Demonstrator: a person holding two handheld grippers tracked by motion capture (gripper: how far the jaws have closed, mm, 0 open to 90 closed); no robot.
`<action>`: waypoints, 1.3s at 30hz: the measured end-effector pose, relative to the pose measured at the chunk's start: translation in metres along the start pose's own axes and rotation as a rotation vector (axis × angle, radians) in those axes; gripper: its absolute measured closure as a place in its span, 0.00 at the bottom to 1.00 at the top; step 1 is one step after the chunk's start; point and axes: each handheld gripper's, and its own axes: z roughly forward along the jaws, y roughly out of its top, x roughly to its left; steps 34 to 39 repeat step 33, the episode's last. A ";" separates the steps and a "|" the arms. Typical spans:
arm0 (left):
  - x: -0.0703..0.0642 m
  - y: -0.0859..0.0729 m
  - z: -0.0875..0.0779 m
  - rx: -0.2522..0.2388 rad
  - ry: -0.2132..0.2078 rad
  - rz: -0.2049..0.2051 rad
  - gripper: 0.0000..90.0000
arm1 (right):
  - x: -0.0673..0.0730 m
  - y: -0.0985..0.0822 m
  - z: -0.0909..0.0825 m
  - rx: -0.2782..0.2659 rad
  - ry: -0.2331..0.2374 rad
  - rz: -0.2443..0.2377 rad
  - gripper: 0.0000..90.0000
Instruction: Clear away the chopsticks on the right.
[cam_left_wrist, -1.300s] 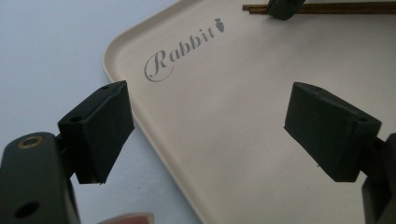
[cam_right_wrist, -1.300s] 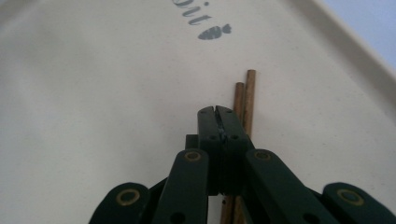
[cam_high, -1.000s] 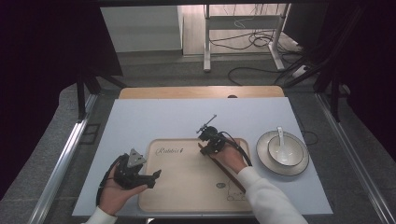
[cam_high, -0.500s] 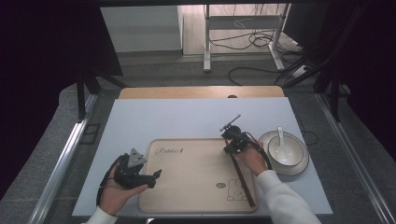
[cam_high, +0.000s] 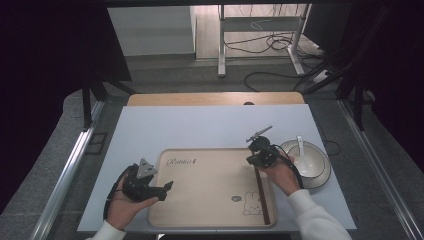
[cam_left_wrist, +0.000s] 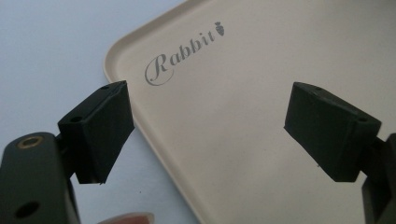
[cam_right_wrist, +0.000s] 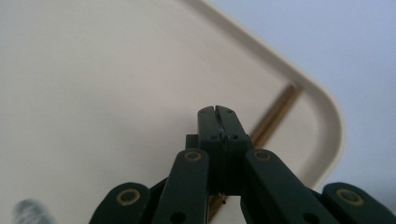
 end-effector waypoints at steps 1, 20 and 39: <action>0.000 0.000 0.000 -0.001 0.001 0.000 0.17 | 0.004 -0.002 -0.009 -0.035 0.014 -0.018 0.99; -0.005 -0.001 0.002 -0.028 0.011 0.002 0.17 | 0.004 -0.126 -0.095 -0.342 0.200 0.024 0.61; -0.002 -0.002 0.001 -0.041 0.014 -0.009 0.17 | 0.010 -0.123 -0.091 -0.355 0.146 -0.001 0.33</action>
